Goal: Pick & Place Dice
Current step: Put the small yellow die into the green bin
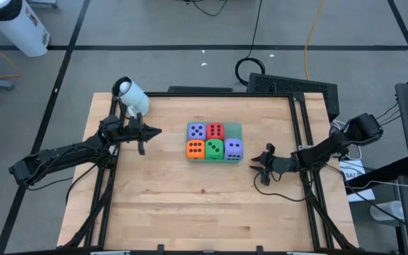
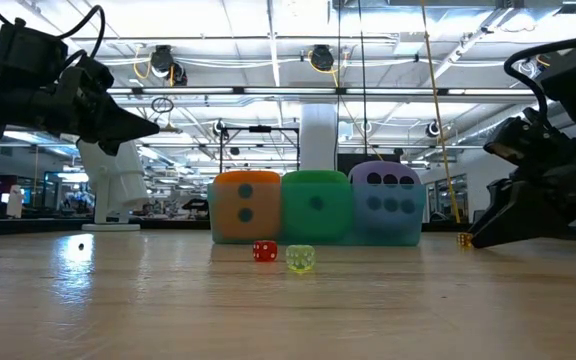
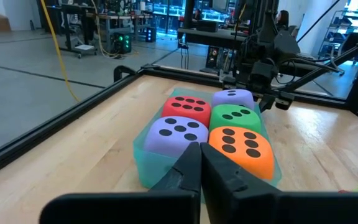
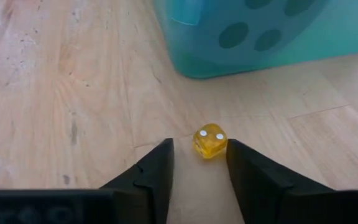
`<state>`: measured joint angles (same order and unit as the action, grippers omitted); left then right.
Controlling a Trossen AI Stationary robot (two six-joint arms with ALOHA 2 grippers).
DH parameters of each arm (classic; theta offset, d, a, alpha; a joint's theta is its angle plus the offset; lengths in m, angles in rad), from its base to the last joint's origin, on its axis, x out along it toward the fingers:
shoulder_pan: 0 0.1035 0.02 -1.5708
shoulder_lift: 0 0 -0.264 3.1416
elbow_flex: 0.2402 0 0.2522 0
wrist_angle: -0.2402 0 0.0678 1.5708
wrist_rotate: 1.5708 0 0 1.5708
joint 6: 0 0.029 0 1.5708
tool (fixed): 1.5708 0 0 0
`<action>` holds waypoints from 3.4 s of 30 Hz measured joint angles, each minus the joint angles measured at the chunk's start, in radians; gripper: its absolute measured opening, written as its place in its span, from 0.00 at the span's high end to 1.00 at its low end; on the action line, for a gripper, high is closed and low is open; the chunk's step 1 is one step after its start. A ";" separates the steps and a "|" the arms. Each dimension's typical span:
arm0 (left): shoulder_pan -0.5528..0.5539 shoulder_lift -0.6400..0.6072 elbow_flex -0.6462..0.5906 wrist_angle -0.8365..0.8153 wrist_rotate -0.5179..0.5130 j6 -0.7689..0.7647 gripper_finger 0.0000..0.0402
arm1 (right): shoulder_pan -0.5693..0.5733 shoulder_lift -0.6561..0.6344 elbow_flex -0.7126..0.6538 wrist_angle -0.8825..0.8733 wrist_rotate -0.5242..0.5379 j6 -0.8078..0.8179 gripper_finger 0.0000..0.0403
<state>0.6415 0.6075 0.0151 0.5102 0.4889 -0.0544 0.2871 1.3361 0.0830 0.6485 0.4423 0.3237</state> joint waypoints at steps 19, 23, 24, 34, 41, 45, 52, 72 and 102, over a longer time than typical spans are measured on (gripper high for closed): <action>-0.004 0.000 0.000 0.013 -0.001 -0.011 0.94 | -0.001 0.000 0.000 0.020 0.033 -0.020 0.58; -0.004 0.000 0.000 0.014 -0.001 -0.012 0.94 | -0.001 0.000 0.000 0.021 0.028 -0.021 0.57; -0.004 0.000 0.000 0.016 -0.001 -0.012 0.94 | -0.001 0.000 0.000 0.021 0.027 -0.024 0.57; -0.004 0.000 0.000 0.017 -0.001 -0.013 0.94 | -0.001 0.000 0.000 0.030 -0.033 -0.026 0.59; -0.004 0.000 0.000 0.018 -0.001 -0.016 0.94 | -0.001 0.000 0.000 0.035 -0.041 -0.036 0.59; -0.004 0.000 0.000 0.018 -0.001 -0.025 0.94 | -0.027 0.000 0.000 0.035 -0.036 -0.004 0.59; -0.004 0.000 0.000 0.018 -0.001 -0.026 0.94 | -0.061 0.000 0.000 0.036 -0.041 0.013 0.59; -0.004 0.000 0.000 0.018 -0.001 -0.025 0.94 | -0.078 0.000 0.000 0.035 -0.056 -0.003 0.68; -0.005 0.000 0.000 0.009 0.009 -0.030 0.94 | -0.078 -0.337 -0.007 0.283 -0.132 -0.209 0.90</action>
<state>0.6369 0.6075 0.0154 0.5194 0.4976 -0.0841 0.2089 0.9986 0.0757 0.9317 0.3104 0.1142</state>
